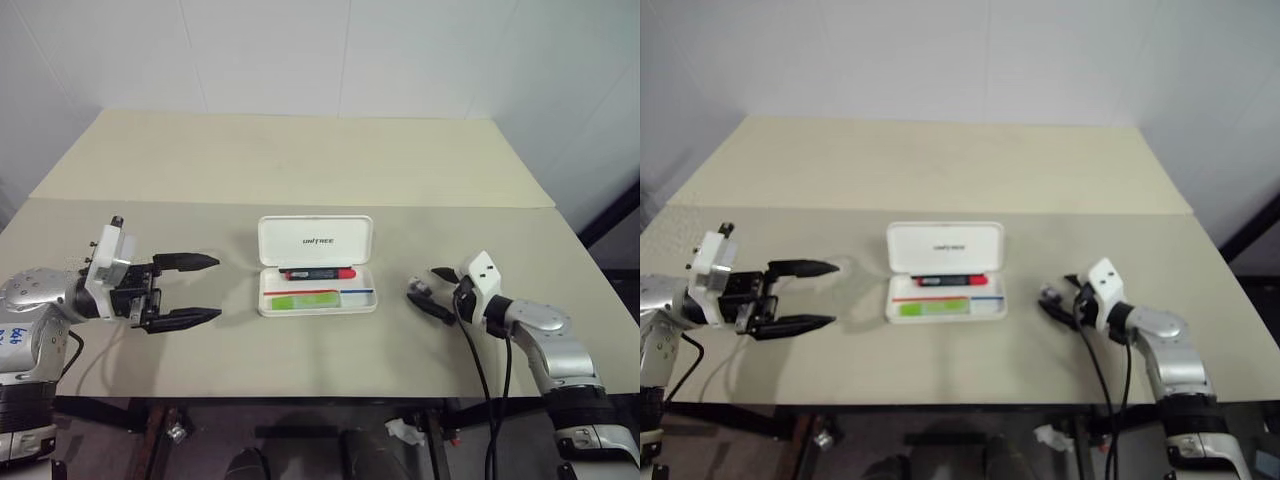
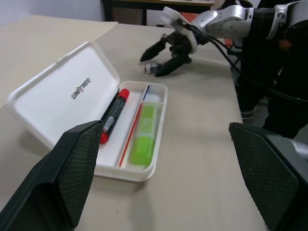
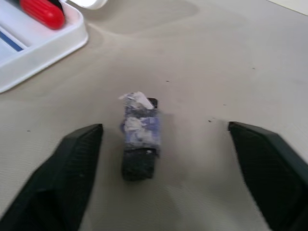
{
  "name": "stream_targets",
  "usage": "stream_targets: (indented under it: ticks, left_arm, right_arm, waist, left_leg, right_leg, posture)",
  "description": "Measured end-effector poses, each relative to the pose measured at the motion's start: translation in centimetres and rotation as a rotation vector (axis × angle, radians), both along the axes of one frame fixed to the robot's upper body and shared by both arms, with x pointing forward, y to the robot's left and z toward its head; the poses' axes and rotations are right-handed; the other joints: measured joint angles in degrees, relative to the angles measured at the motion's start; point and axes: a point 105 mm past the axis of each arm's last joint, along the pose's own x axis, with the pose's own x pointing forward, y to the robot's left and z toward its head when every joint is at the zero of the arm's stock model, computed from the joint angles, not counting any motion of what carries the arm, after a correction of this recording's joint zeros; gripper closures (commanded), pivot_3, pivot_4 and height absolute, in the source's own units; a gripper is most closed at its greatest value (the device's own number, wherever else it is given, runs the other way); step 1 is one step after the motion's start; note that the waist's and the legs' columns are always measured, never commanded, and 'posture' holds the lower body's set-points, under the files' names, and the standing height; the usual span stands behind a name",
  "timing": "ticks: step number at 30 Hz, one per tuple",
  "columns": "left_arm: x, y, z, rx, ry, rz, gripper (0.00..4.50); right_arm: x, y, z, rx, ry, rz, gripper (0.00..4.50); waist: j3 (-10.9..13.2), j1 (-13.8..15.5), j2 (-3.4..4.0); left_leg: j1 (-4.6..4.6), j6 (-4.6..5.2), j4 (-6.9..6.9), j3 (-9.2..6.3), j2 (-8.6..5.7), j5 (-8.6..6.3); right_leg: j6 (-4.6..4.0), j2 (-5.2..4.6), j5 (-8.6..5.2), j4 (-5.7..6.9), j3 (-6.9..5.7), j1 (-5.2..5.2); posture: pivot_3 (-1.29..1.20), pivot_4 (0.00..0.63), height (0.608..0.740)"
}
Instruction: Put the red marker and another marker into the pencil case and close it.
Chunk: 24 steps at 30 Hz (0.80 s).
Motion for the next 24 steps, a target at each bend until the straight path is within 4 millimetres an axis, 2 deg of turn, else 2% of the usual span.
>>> stream_targets:
  ticks: [9, 18, 24]
  left_arm:
    - [0.4, 0.7, 0.6, 0.003, -0.055, 0.005, 0.0]
    - [0.4, 1.1, 0.4, -0.008, -0.045, 0.009, 0.0]
    - [0.3, 1.1, 0.4, -0.003, -0.061, 0.0, 0.0]
  right_arm:
    - [-0.3, 0.4, -0.1, -0.001, 0.006, 0.016, 4.06]
    - [-0.4, 0.0, 0.8, -0.024, -0.018, 0.026, 4.1]
    - [0.3, 0.5, 4.8, -0.074, -0.134, 0.064, 4.1]
  waist:
    - [0.0, 0.1, -0.01]
    - [0.0, 0.2, 0.01]
    - [0.0, 0.1, 0.02]
  left_leg:
    - [-0.07, 0.01, 0.02, 0.03, 0.0, 0.01]
    - [-0.16, 0.01, -0.21, 0.07, 0.01, 0.01]
    - [-0.18, 0.01, -0.51, 0.13, 0.05, 0.01]
  right_leg:
    - [0.0, -0.03, 0.17, -0.28, 0.0, 0.04]
    - [-0.01, -0.03, 0.16, -0.33, 0.0, -0.12]
    - [-0.05, -0.01, 0.1, -0.31, -0.01, -0.31]
  posture:
    - [0.0, 0.15, 0.74]
    - [0.0, 0.15, 0.74]
    - [0.0, 0.15, 0.74]
